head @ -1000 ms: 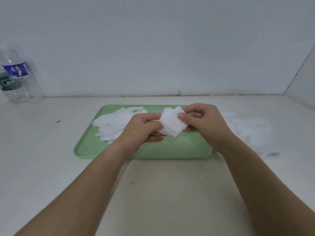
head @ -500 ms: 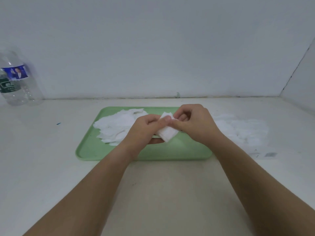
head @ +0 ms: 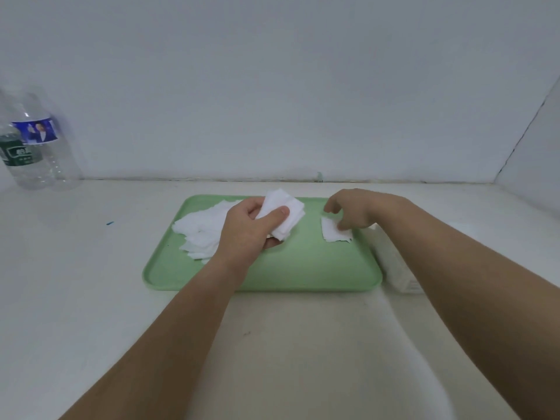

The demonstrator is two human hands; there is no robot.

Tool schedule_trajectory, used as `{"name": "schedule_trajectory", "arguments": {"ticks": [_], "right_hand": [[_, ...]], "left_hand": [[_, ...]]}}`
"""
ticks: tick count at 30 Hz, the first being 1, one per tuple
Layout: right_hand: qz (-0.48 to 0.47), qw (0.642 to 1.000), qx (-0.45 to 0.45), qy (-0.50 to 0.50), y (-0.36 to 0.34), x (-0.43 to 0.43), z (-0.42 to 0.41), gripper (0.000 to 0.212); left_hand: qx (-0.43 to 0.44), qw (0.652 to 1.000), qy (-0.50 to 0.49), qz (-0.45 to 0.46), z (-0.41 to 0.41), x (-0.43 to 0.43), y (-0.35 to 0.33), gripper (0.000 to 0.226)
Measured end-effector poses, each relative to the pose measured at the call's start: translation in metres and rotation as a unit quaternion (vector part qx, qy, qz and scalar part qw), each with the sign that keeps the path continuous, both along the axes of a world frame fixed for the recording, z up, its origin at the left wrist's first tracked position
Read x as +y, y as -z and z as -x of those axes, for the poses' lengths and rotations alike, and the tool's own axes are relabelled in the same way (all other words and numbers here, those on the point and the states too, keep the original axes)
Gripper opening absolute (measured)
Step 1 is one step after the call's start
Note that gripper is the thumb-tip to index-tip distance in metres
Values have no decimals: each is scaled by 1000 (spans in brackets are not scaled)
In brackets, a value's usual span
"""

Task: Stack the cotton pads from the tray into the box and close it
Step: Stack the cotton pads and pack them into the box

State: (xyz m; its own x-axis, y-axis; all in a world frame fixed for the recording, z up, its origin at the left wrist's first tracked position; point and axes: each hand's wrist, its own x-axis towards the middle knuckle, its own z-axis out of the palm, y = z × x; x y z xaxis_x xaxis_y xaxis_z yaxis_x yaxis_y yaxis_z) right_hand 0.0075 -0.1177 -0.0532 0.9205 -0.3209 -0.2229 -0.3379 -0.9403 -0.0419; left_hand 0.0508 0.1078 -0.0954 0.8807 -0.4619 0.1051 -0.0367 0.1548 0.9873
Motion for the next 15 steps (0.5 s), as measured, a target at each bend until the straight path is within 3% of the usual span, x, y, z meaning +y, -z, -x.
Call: {"name": "schedule_trajectory", "arguments": {"ticks": [4,9,12,15], "right_hand": [[-8,1000,26,3,6,-3,0,67],[-18,1000,-1,2,10,-6,1,63],[-31,999,-27,-12,8,-1,3,40],[-119,984,-134,-24,-1,12,15,6]], "left_hand": [[4,1000,5,-1,-2,-2,2,22],[3,1000,6,-5,-2,-2,3,19],[2,1000,2,-8,-1,-2,4,21],[13,1000,-16,-7,-2,-2,4,21]]}}
